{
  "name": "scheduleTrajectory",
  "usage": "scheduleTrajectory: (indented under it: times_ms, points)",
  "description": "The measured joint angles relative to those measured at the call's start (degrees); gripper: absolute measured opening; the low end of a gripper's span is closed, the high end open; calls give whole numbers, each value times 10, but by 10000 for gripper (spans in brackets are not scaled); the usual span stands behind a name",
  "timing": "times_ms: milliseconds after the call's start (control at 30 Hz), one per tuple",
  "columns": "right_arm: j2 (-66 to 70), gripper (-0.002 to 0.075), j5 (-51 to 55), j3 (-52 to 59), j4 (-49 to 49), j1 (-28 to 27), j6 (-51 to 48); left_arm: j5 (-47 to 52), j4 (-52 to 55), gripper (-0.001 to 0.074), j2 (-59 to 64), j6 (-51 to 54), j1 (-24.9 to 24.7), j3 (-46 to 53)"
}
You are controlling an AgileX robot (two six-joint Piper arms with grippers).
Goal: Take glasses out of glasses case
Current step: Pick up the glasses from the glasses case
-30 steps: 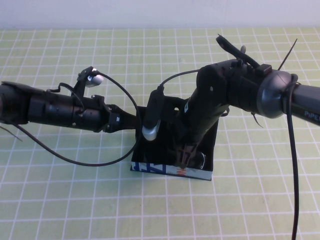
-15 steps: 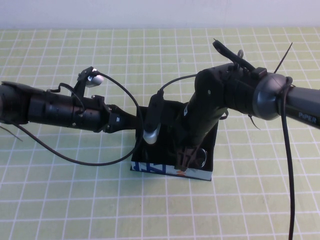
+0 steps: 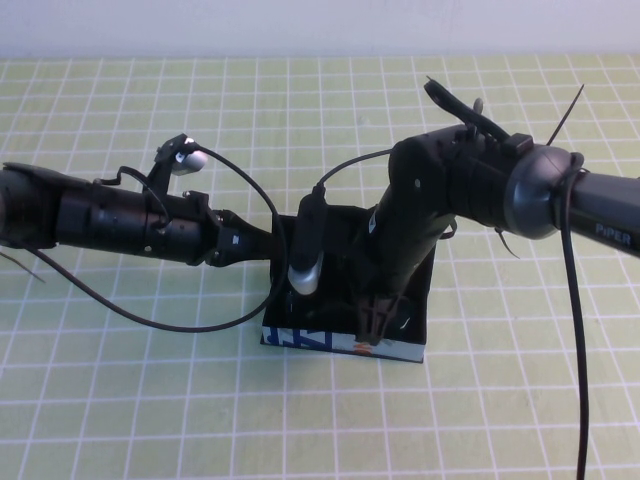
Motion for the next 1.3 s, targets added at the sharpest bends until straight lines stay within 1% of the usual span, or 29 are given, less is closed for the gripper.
scheduleTrajectory:
  times_ms: [233,300,467,600,800,1000,1133,1233,1300]
  points:
    - [-1,57,5,-1,5,1,-2,0,0,-4,0,0,0,0]
    - [-1,34,9,-2,5,1,-2,0,0,-4,0,0,0,0]
    - [-2,27,18,-12,5,1,24,1,0,-4,0,0,0,0]
    - [-11,16,53,-30,-7,1,68,7,0,-4,0,0,0,0]
    - [-68,15,99,-41,-7,1,126,14,4,-4,-18,-8,0,0]
    - [-134,15,153,-40,-15,1,211,17,13,-4,-56,-14,0,0]
    - [-206,15,143,8,-54,1,294,18,31,-4,-82,-25,0,0]
    - [-264,15,115,72,-100,-1,375,18,39,-4,-97,-33,0,0]
    - [-299,15,84,120,-113,-12,431,18,41,-4,-103,-37,0,0]
